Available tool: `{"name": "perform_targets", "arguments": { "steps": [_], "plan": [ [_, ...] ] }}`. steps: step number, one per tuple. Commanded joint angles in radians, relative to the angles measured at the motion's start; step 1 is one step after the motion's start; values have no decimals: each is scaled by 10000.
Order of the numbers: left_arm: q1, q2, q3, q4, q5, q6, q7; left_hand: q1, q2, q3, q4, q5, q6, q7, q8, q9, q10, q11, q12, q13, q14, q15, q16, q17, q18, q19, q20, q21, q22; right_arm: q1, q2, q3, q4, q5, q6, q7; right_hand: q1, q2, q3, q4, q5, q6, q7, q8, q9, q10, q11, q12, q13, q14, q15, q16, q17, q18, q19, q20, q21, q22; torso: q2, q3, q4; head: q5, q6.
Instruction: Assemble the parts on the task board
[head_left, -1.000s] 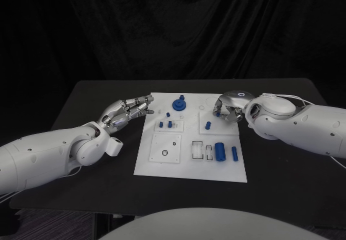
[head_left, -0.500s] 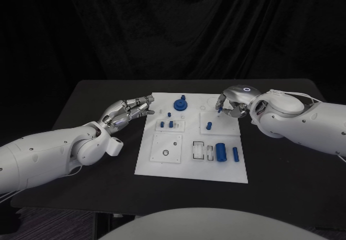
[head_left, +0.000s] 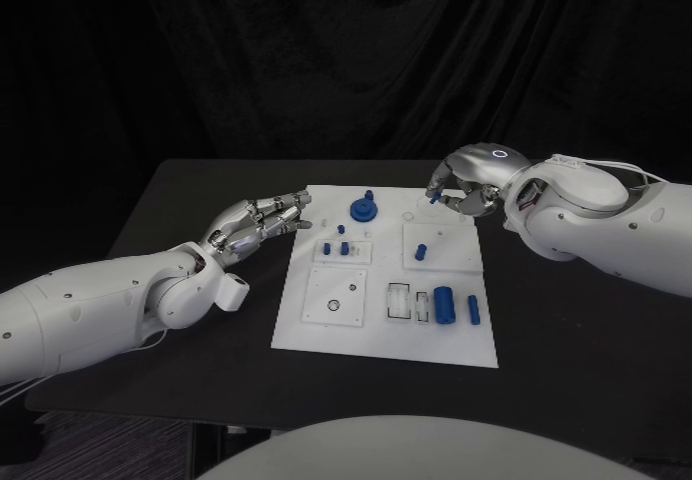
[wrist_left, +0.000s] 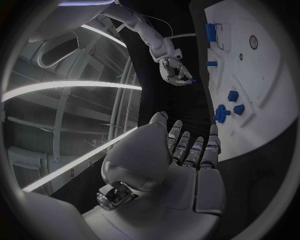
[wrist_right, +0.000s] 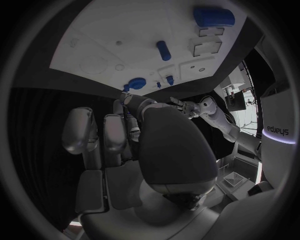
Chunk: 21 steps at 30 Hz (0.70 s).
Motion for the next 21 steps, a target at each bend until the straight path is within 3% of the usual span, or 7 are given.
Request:
{"name": "perform_targets", "arguments": {
  "steps": [1,5,8,11,13,14,21],
  "plan": [
    [-17,30,11,2,73,138,799,73,27,55,-31,53,-98,-7,-12,-4,-66,52,-56,1,7,58,39,2,-145,57,-19,23,-6,40,-16,2,443,-172,245,-289,-150,-34,-103,37,-11,56,-22,52,80,84,14,-95,-51,150,7,254,269,-36,144,10,313,1649,2,-6,4,40,0],
    [-37,49,10,-9,73,54,774,56,9,50,-26,48,-93,-6,-9,-3,-36,95,-23,9,23,95,47,5,-176,55,-14,18,-42,47,21,2,931,-384,537,-401,-291,-42,-209,128,50,72,-62,86,178,129,-13,-169,-128,258,-23,485,509,-89,270,-2,626,1728,10,-1,8,65,0],
    [-61,59,10,-20,73,2,787,32,-81,11,-44,59,-105,3,-4,-3,-20,122,-14,12,34,128,54,7,-221,11,-17,-9,-148,22,100,2,1210,-651,642,-404,-375,-45,-349,169,409,34,-92,92,263,153,-38,-245,-199,285,-57,560,577,-100,302,-32,705,1743,14,4,11,86,0],
    [-86,69,10,-20,73,-63,829,-32,-157,-36,-44,97,-99,17,3,2,-4,150,-5,13,-60,93,21,-12,-268,-148,-43,-100,-416,-64,208,2,1424,-1138,711,-388,-420,-60,-429,186,462,21,-98,94,300,151,-33,-278,-228,290,-68,580,591,-106,314,-40,739,1750,18,6,13,105,0],
    [-101,79,10,-20,73,-103,871,-87,-174,-47,-59,109,-94,53,8,8,0,198,-2,12,-291,-135,-62,-47,-212,-411,-107,-246,-767,-150,315,2,1503,-1419,715,-354,-432,-73,-460,188,464,13,-109,93,313,146,-36,-295,-241,289,-87,583,591,-105,314,-47,741,1750,22,8,16,117,0],
    [-116,85,10,-12,73,-160,907,-98,-192,-41,-115,142,-72,109,13,15,-12,259,-7,11,-501,-377,-135,-76,-66,-699,-206,-400,-1156,-233,417,3,1532,-1629,704,-323,-432,-75,-467,186,469,9,-112,91,318,146,-38,-300,-245,292,-96,592,602,-105,316,-51,748,1752,22,14,5,128,0],
    [-172,97,10,59,73,-385,1092,-194,-277,-78,-209,327,78,202,37,41,6,275,35,15,-915,-770,-269,-148,65,-1220,-603,-646,-1848,-666,927,3,1438,-2510,730,-222,-439,-92,-516,177,490,-43,-134,65,339,158,-52,-330,-272,277,-158,568,566,-96,306,-89,728,1745,25,13,5,193,0]
  ]
}}
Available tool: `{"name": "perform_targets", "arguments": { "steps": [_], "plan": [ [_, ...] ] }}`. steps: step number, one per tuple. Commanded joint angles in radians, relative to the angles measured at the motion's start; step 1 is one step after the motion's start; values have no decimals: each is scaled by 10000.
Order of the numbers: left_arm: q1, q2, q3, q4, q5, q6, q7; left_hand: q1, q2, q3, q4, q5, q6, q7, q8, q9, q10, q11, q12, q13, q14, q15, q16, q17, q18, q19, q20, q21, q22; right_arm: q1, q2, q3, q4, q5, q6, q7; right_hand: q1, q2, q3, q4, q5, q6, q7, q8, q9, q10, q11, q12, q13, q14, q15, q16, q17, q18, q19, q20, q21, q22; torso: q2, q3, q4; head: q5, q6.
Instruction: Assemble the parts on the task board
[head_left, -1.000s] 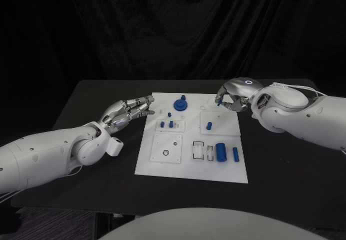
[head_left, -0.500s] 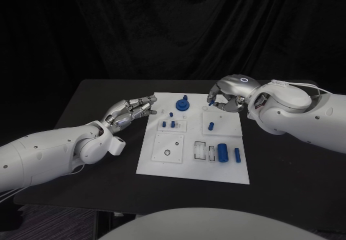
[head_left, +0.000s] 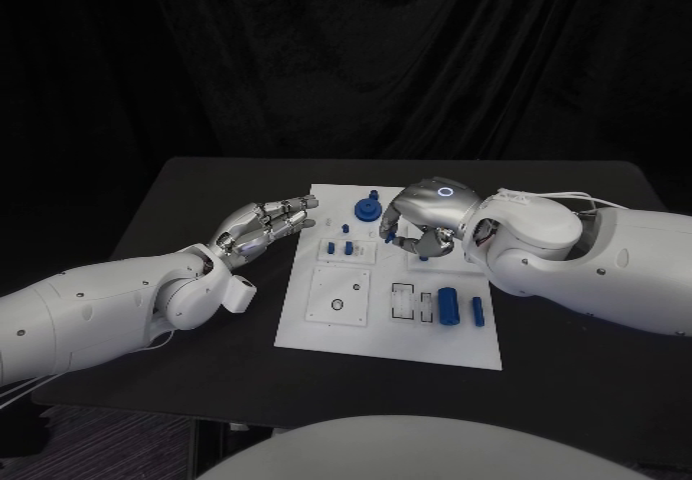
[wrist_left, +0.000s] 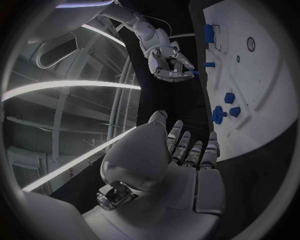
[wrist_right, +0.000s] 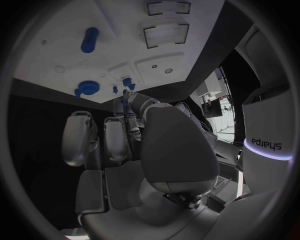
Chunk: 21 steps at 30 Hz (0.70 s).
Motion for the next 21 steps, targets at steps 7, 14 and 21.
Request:
{"name": "perform_targets", "arguments": {
  "steps": [7,14,21],
  "plan": [
    [-59,15,9,71,71,-301,1185,-163,-117,-124,38,25,63,12,25,15,-235,-150,-172,-21,-450,-376,-199,-131,60,-441,-499,-180,-1062,-494,661,4,-278,-1626,284,-22,-76,-46,-86,-31,111,-57,-52,-1,13,62,-32,-97,-44,158,-113,-21,-69,-85,2,-56,-41,1733,3,7,-8,110,0],
    [-88,-6,9,75,71,-349,1294,-360,-112,-333,217,-153,-344,-238,-39,-36,-660,-489,-620,-87,-482,-667,-211,-142,87,-1121,-707,-438,-3285,-647,1077,5,-513,-1802,393,-39,-121,-70,-131,-20,153,-79,-56,-15,39,57,-26,-145,-76,145,-149,-26,-75,-88,-1,-90,-28,1735,-7,7,-6,240,0],
    [-150,26,9,37,71,-438,1434,-1075,37,-789,792,-1269,-2849,-1275,-243,-312,-1150,-1053,-1182,-168,-482,-712,-211,-142,-15,-1148,-897,-462,-3539,-718,1404,5,-684,-1836,659,-44,-176,-55,-176,7,99,-80,-67,-18,70,123,-46,-154,-91,131,-161,-42,-98,-85,-16,-112,-55,1727,6,-1,1,247,0]
  ]
}}
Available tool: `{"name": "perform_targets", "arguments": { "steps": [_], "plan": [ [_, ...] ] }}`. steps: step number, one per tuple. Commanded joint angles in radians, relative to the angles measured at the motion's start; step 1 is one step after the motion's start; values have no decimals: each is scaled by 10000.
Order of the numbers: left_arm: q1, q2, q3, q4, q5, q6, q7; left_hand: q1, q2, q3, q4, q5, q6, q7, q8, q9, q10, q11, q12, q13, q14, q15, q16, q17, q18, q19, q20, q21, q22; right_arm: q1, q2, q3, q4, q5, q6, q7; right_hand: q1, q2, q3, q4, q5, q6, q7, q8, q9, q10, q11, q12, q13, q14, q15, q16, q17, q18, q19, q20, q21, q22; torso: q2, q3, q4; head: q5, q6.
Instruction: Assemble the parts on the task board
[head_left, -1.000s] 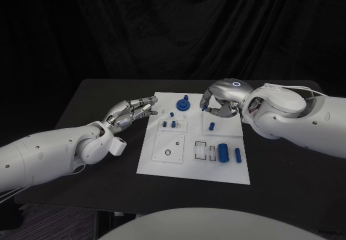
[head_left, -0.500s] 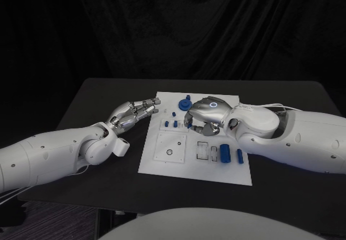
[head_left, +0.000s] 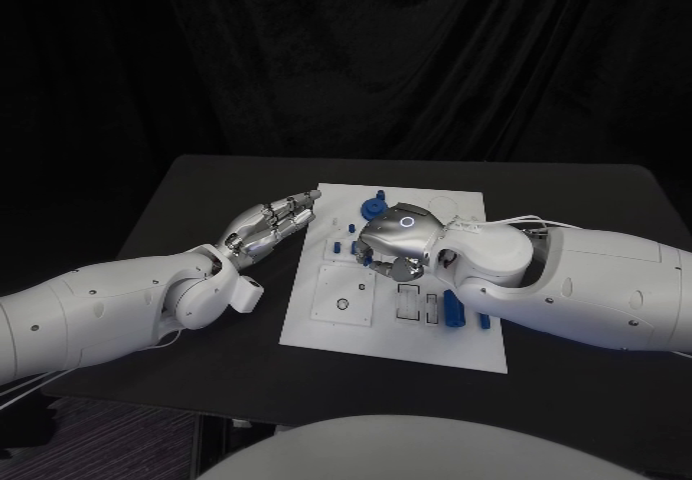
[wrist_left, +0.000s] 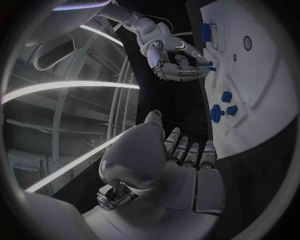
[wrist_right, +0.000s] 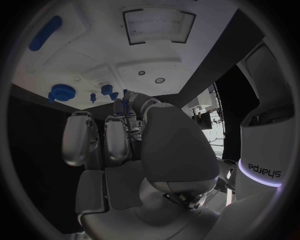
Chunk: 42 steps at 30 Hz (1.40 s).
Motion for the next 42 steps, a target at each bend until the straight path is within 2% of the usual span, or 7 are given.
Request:
{"name": "perform_targets", "arguments": {
  "steps": [1,6,7,9,14,26,42],
  "plan": [
    [-51,26,7,13,69,-198,1453,-411,88,-219,71,-509,-892,-551,-108,-84,-148,-84,-181,-29,14,-27,-35,-8,-189,0,-169,-68,-122,-66,89,5,-34,-310,317,-59,-102,32,-61,-6,-34,-42,-30,-20,-2,115,-21,-46,-13,142,-77,-42,-12,-88,19,-79,-55,1728,7,-9,2,15,0],
    [-109,-6,8,38,70,-297,1487,-901,128,-519,68,-1227,-1273,-987,-135,-114,-209,-153,-329,-50,14,38,-35,-8,-526,-14,-442,-90,-291,-126,182,5,-60,-314,364,-45,-113,35,-79,-5,-51,-44,-34,-23,11,170,-32,-37,-14,141,-67,-39,-9,-96,27,-79,-25,1735,-1,-12,5,80,0],
    [-116,-16,8,37,70,-258,1465,-870,145,-511,56,-1156,-1239,-917,-127,-108,-217,-203,-343,-51,14,92,-35,-8,-505,-11,-354,-88,-283,-134,197,5,-66,-315,380,-47,-115,34,-81,-5,-53,-45,-33,-24,12,173,-31,-36,-14,142,-68,-38,-9,-94,23,-79,-35,1733,-3,-13,0,100,0],
    [-127,-26,8,30,70,-183,1418,-774,229,-480,49,-1090,-1088,-497,-107,-91,-297,-442,-437,-64,14,282,-35,-8,-380,15,418,-64,-167,-146,221,5,-80,-315,409,-45,-115,34,-81,-6,-55,-45,-32,-24,13,176,-30,-36,-14,135,-69,-57,-35,-90,15,-79,-59,1726,-3,-10,1,122,0],
    [-151,-16,8,11,70,-34,1349,-663,269,-445,34,-988,-916,-302,-83,-72,-277,-305,-393,-55,14,403,-35,-8,-275,30,721,-54,-119,-187,234,5,-84,-316,489,-49,-101,32,-81,-19,-53,-56,-33,-32,17,177,-27,-47,-20,125,-80,-78,-61,-82,1,-82,-96,1716,-1,-12,3,159,0],
    [-179,10,8,-37,70,122,1308,-497,337,-373,14,-835,-898,-229,-85,-72,-265,-197,-362,-51,14,419,-35,-8,-56,20,423,-63,-176,-345,279,5,-119,-316,690,-59,-74,50,-73,-41,-40,-66,-28,-42,28,187,-29,-65,-31,106,-89,-111,-103,-71,-20,-90,-145,1703,-4,-15,-6,143,0],
    [-195,55,8,-69,70,257,1196,-249,390,-264,-35,-499,-567,63,-39,-37,-237,-26,-294,-42,14,449,-35,-8,5,24,512,-58,-175,-539,354,5,-174,-316,781,-7,-90,57,-84,-36,-43,-80,-11,-53,37,203,-21,-76,-38,98,-89,-112,-103,-72,-24,-92,-146,1702,-5,-8,-9,125,0]
  ]
}}
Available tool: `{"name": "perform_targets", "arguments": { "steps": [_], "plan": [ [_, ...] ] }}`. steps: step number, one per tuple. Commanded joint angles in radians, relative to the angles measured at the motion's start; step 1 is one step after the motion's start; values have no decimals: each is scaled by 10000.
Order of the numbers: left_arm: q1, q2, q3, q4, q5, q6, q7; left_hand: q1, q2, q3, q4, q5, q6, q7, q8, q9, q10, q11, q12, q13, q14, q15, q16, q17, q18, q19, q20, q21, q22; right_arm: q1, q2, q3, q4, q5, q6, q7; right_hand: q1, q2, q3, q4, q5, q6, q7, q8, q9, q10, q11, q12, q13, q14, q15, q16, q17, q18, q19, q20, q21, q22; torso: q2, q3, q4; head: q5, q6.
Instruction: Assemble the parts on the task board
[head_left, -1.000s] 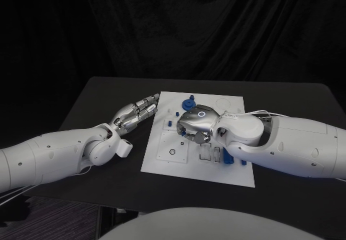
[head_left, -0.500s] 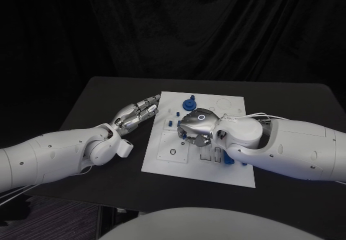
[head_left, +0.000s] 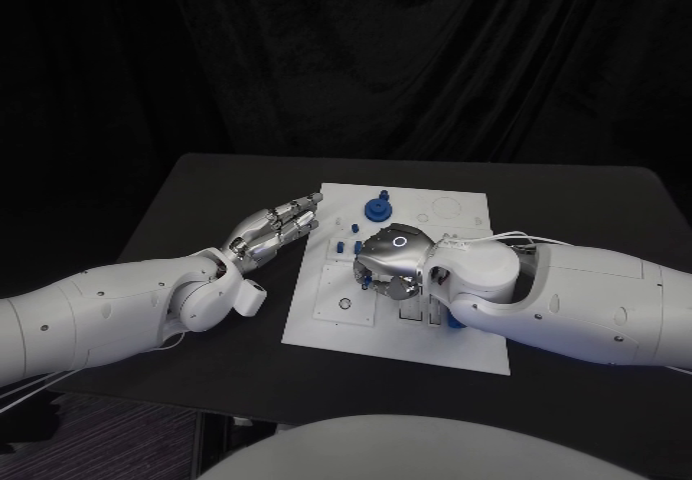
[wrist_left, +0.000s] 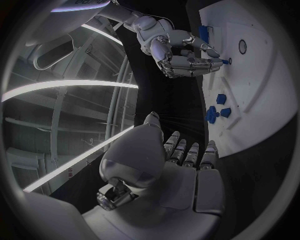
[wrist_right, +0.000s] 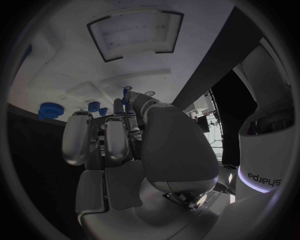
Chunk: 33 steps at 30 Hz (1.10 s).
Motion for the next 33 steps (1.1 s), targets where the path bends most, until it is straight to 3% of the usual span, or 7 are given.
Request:
{"name": "perform_targets", "arguments": {
  "steps": [1,4,22,33],
  "plan": [
    [-11,12,10,7,64,182,1183,134,1,66,-2,132,71,73,35,14,-19,100,61,12,-4,112,-36,-17,85,2,43,5,-13,-53,24,6,-8,-119,125,-15,-50,17,-46,-18,-41,-79,-12,-48,15,43,-2,-37,-8,98,-89,-56,7,-72,-24,-21,-36,1704,-3,2,-5,-23,0],
    [-13,3,10,4,64,197,1166,258,4,120,-44,347,134,110,41,21,-16,148,78,14,-4,163,-36,-17,100,9,96,11,7,-75,42,6,-8,-119,121,-5,-43,23,-44,-24,-35,-85,-9,-53,18,51,-4,-39,-10,91,-83,-70,-11,-71,-29,-20,-45,1701,-1,6,-4,-12,0],
    [-16,32,10,-39,64,372,991,417,11,196,-107,505,346,220,75,47,2,228,123,21,-4,326,-36,-17,98,24,236,23,42,-132,134,6,-89,-118,248,19,-28,33,-41,-41,-19,-102,0,-66,25,71,-2,-46,-15,78,-79,-93,-41,-64,-46,-19,-87,1690,-2,4,10,-61,0],
    [-20,63,10,-95,64,454,879,471,26,230,-133,559,385,230,78,50,2,278,130,21,-4,387,-36,-17,92,31,285,27,56,-171,212,6,-139,-118,310,7,-36,28,-56,-59,-51,-227,47,-148,29,-25,48,-149,-60,21,-70,-183,-149,-41,-104,-15,-213,1656,-8,4,-3,-24,0]
  ]
}}
